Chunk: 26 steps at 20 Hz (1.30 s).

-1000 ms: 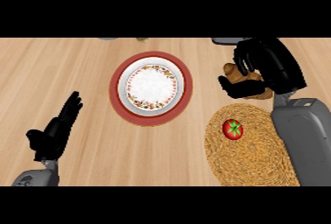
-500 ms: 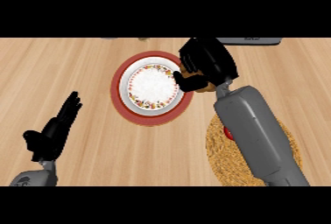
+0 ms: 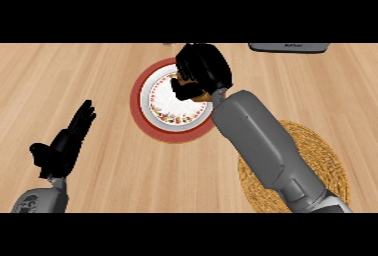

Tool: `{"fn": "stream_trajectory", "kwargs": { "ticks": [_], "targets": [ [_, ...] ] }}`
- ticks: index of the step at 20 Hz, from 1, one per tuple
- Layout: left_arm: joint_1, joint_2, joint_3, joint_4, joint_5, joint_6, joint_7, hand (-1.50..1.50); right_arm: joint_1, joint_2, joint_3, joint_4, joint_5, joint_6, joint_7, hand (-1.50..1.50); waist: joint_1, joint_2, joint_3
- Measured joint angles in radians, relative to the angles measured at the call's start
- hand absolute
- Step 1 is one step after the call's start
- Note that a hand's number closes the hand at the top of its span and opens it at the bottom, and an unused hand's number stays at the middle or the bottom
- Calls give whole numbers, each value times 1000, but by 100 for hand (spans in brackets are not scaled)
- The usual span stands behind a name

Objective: Pick the croissant from the placemat and place it in the plate

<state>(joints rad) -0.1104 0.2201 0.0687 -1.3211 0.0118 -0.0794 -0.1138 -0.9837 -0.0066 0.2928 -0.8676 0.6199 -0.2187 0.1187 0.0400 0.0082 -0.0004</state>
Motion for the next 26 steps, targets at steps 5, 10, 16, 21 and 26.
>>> {"fn": "stream_trajectory", "kwargs": {
  "ticks": [5,10,16,21,26],
  "targets": [
    [8,-20,-14,13,-12,3,-24,0,-47,5,52,134,-137,-135,37,-150,13,3,0],
    [-14,-15,-8,22,-18,1,-22,0,-81,6,101,234,-288,-201,36,-150,20,5,0],
    [-13,-20,-8,33,-25,4,-30,0,-77,6,49,231,-461,-300,-55,-150,15,5,1],
    [12,-14,1,11,-20,3,-24,0,-32,-5,-96,225,-598,-258,-194,-150,-4,2,1],
    [22,-7,14,-7,-9,-3,-16,0,33,-84,-219,249,-706,-109,-355,-150,-16,1,1]
  ]
}}
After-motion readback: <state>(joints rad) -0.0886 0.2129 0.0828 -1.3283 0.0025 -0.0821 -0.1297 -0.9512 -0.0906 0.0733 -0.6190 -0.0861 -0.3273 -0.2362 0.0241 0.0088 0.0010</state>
